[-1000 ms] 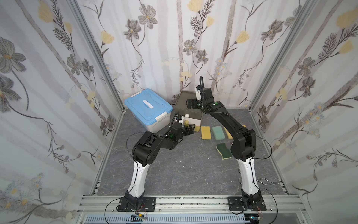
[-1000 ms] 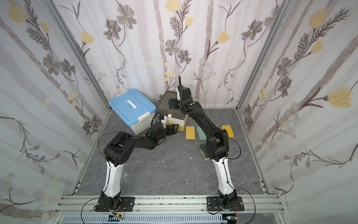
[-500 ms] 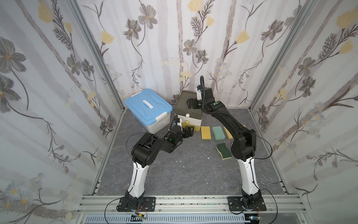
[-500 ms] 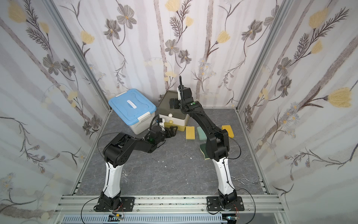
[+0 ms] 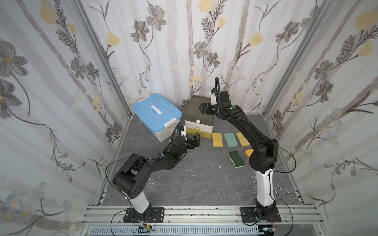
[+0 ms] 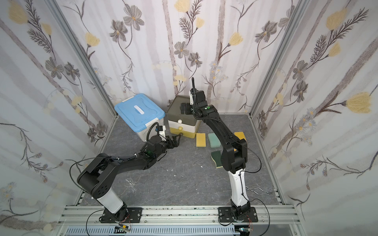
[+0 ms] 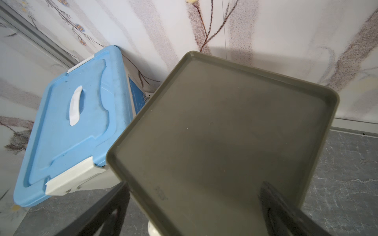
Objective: Take the sponge out of the drawer
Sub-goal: Close the drawer of the storage box, then reset both arms
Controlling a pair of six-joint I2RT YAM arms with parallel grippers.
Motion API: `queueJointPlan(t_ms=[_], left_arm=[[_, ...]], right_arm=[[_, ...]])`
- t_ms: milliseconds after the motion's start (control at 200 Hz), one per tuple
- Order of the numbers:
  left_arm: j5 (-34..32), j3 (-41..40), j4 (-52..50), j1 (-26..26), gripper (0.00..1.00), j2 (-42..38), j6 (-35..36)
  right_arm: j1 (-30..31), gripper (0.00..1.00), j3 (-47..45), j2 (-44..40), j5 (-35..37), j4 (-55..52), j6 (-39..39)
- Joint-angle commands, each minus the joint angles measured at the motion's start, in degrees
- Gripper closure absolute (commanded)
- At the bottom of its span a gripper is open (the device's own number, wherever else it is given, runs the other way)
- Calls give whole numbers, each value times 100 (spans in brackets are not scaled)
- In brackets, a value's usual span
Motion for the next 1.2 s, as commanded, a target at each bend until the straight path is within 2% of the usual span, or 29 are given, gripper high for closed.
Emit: queueJointPlan(t_ms=[0,130,340,545,665,794,934,1079,1194], left_arm=[[-738,-108,-1473,-15,0,-757,575],[-1617,-274,-2602,12,0,-1918,1091],[-2592,-578,-3843,313,0,-3659,1624],[-2905,-991,-4339,1046,0,-4705,1800],[-3195,-1498,-3745,1408,0,-4966,2105],[-2864,-2202,-2634,1916,0,-4854,2357],[-2358,-2885,-1089,2475,0,-4210,2700],[-1777,-2835,-541,2980,0,-3271,2528],[-1525,-2645,73,3221,0,-2307,2449]], right_arm=[[14,0,-546,-502,356,450,-175],[-2,0,-1811,-1429,827,1149,-195],[-186,0,-3972,-2963,1802,2110,-171],[-519,0,-5694,-4517,2621,2480,-66],[-825,0,-6699,-5477,3097,2848,3],[-1533,0,-7577,-6339,2970,3220,93],[-2252,0,-8206,-6679,2947,3214,340],[-2498,0,-8816,-6861,2533,3820,247],[-2516,0,-9145,-6940,2576,4318,241]])
